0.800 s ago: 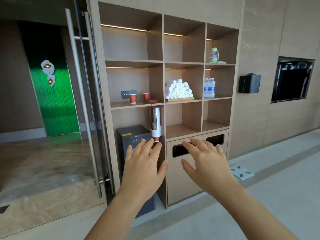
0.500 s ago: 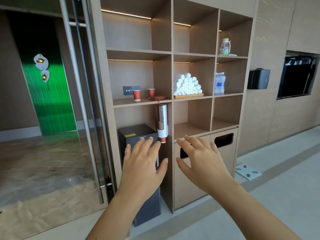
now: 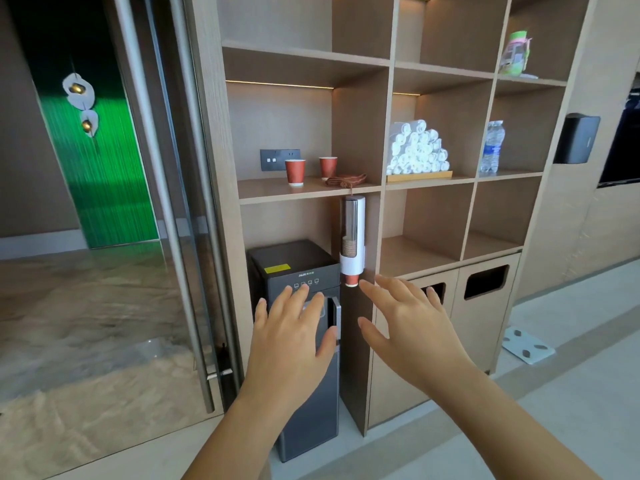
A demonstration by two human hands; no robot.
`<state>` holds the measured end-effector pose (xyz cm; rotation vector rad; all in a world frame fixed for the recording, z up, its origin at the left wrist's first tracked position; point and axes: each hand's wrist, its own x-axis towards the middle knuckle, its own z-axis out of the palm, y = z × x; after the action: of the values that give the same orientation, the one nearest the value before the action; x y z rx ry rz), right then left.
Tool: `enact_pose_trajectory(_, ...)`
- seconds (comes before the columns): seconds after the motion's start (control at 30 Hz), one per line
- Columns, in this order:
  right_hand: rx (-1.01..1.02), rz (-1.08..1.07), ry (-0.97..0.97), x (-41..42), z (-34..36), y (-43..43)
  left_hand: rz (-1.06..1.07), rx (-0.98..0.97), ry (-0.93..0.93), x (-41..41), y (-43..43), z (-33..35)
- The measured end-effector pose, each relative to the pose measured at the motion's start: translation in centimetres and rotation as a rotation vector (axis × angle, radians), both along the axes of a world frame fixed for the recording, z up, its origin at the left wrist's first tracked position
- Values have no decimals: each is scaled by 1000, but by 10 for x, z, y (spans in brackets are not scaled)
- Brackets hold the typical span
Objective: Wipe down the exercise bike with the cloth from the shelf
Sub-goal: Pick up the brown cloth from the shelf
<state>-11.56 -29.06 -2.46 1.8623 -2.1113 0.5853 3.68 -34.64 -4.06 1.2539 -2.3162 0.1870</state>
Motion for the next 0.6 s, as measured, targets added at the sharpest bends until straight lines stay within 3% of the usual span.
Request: enact_pose_trajectory(0.6, -24, 75, 3, -169, 9, -240, 37, -25, -14, -166, -223, 22)
